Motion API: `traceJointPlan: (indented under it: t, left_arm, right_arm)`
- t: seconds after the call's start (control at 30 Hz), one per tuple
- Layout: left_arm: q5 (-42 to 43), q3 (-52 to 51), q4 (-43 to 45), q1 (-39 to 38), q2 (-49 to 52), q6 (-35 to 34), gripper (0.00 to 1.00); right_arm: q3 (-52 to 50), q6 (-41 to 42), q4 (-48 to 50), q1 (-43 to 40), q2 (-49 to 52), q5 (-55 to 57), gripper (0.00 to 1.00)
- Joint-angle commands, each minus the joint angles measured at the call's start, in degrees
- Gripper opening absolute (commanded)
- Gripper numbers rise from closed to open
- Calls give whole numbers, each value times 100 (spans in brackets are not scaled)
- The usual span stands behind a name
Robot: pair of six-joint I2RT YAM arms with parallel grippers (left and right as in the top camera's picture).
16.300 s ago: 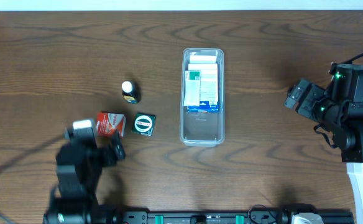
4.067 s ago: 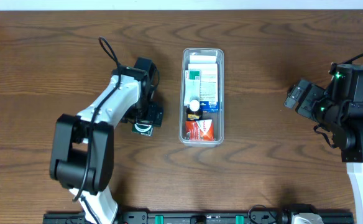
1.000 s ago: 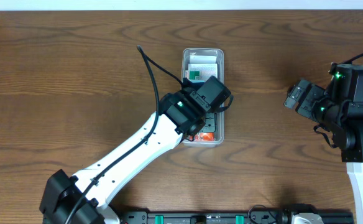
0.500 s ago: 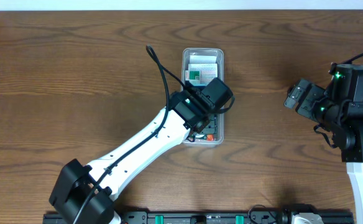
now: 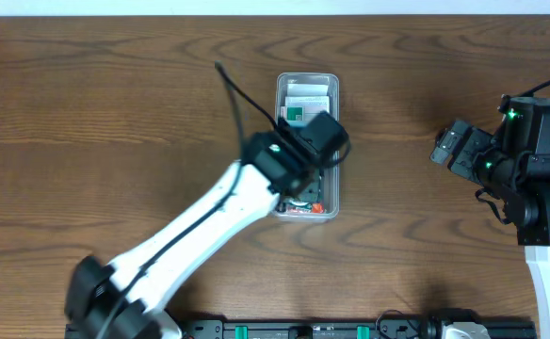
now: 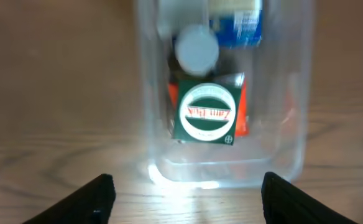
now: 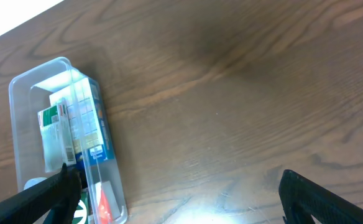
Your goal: Pack container
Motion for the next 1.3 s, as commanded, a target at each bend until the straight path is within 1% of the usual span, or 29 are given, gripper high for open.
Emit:
traceJointPlan:
  t: [0.0, 0.1, 0.2, 0.37, 0.43, 0.5, 0.67, 1.03, 1.17, 1.27]
  left_arm:
    - [-861, 483, -271, 293, -798, 444, 80]
    - [-1414, 529, -450, 730, -1370, 605, 85]
    - [-1768, 529, -625, 1381, -1950, 627, 91]
    - [-1810, 527, -715, 2465, -2684, 667, 98]
    - [-1810, 527, -743, 2745, -2874, 664, 100]
    - [-1810, 527, -776, 2940, -3018, 667, 98]
    - [-1805, 527, -925, 3025, -3152, 662, 98]
    - [-1805, 527, -929, 3025, -3143, 662, 98]
    - [-1805, 527, -929, 3025, -3143, 662, 98]
    - [-1805, 527, -929, 3025, -3143, 662, 98]
  right_arm:
    - [33, 2, -7, -26, 0, 42, 99]
    - [33, 4, -7, -26, 0, 42, 99]
    - [33, 2, -9, -26, 0, 42, 99]
    - [33, 4, -7, -26, 0, 42, 99]
    - [33, 2, -7, -26, 0, 42, 99]
    - [33, 2, -9, -26, 0, 42, 99]
    - [33, 2, -9, -26, 0, 42, 99]
    - [26, 2, -9, -22, 13, 42, 99]
    - [4, -9, -9, -15, -221, 46, 99]
    - [-142, -260, -153, -15, -592, 79, 99]
